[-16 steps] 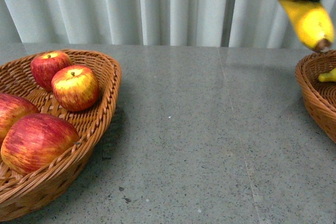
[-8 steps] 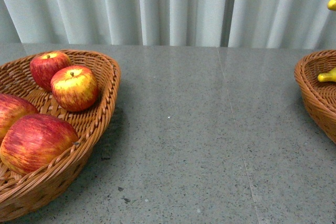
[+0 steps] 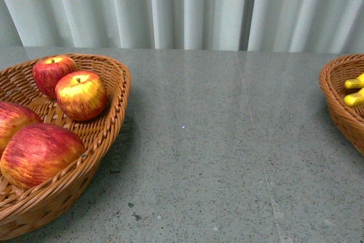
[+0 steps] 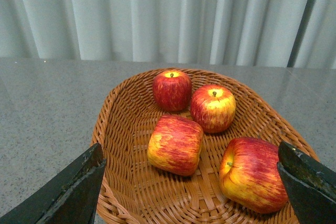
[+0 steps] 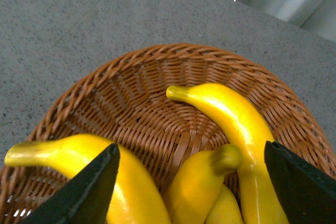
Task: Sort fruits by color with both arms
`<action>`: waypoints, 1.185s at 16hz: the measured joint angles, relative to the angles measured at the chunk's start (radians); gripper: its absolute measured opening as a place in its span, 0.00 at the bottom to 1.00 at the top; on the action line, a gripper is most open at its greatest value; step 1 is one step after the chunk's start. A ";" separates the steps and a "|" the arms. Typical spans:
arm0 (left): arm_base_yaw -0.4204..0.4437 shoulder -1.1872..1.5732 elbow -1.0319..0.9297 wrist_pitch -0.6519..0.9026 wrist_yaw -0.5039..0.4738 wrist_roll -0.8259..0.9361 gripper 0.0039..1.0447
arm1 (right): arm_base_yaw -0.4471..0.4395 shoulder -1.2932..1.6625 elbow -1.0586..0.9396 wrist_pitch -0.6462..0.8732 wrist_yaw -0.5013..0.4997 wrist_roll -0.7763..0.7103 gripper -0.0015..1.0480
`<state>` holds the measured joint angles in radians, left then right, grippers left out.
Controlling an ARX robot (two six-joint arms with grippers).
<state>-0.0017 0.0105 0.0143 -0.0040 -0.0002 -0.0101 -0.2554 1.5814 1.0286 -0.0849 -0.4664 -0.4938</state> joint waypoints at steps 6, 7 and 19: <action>0.000 0.000 0.000 0.000 0.000 0.000 0.94 | 0.000 -0.168 -0.034 0.162 -0.091 0.243 0.94; 0.000 0.000 0.000 0.000 0.000 0.000 0.94 | 0.000 -0.208 -0.058 0.201 -0.114 0.292 0.94; 0.000 0.000 0.000 0.000 0.000 0.000 0.94 | 0.150 -0.920 -0.732 0.446 0.356 0.480 0.10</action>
<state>-0.0017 0.0105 0.0143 -0.0040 -0.0006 -0.0101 -0.1055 0.6609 0.2962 0.3611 -0.1104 -0.0135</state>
